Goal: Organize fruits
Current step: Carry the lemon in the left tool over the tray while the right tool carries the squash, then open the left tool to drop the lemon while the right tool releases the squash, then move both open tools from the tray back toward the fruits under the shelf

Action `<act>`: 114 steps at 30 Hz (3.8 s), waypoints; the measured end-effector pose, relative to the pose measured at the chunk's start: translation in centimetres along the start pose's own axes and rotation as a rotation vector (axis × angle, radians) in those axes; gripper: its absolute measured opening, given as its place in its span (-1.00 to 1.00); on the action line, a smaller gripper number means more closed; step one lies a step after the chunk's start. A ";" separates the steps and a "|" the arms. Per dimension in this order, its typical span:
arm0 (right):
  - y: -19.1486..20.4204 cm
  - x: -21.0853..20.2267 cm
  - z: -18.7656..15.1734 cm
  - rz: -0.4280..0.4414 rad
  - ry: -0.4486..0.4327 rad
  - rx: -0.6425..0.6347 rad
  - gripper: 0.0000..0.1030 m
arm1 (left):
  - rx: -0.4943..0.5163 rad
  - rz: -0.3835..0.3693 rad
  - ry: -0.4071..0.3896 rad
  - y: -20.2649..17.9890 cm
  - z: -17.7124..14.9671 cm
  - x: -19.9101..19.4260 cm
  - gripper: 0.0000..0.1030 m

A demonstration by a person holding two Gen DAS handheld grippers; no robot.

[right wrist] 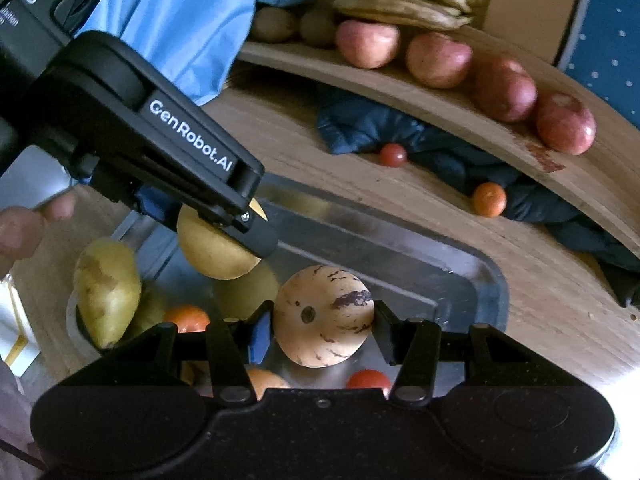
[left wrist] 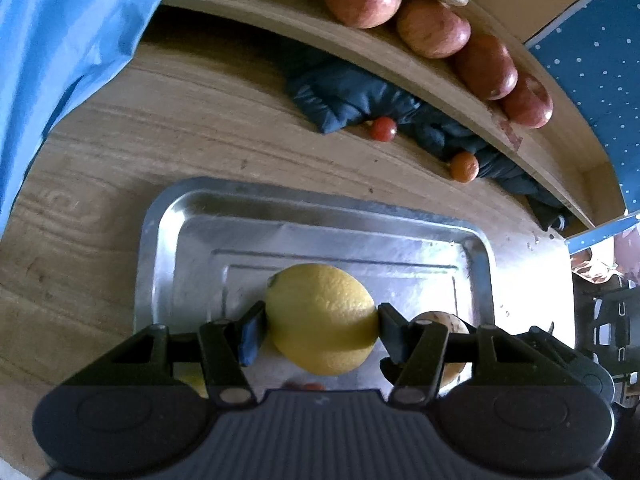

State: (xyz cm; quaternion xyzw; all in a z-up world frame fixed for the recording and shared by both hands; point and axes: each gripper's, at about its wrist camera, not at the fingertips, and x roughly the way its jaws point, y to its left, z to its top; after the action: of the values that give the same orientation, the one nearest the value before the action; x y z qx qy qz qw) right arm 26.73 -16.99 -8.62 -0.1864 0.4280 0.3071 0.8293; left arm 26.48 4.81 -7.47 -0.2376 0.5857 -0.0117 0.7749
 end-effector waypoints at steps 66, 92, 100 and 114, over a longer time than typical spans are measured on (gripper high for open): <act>-0.6 -6.6 -3.9 -0.039 -0.085 0.065 0.62 | 0.097 0.057 -0.101 -1.2 -3.2 -5.5 0.80; -0.7 -7.9 -6.6 -0.002 -0.009 0.140 0.99 | 0.457 0.101 -0.081 -0.2 -5.6 -9.0 0.99; -0.1 -7.2 -6.0 0.024 0.001 0.139 0.99 | 0.495 0.144 -0.053 0.4 -5.4 -8.9 0.99; 0.6 -5.7 -4.2 0.044 0.011 0.129 0.99 | 0.531 0.151 -0.035 0.0 -2.5 -8.0 0.99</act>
State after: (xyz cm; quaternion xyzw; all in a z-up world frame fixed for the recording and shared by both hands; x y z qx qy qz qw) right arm 21.31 -20.90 -6.32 -0.1249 0.4553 0.2960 0.8304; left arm 21.65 6.27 -0.78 0.0182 0.5645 -0.1028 0.8188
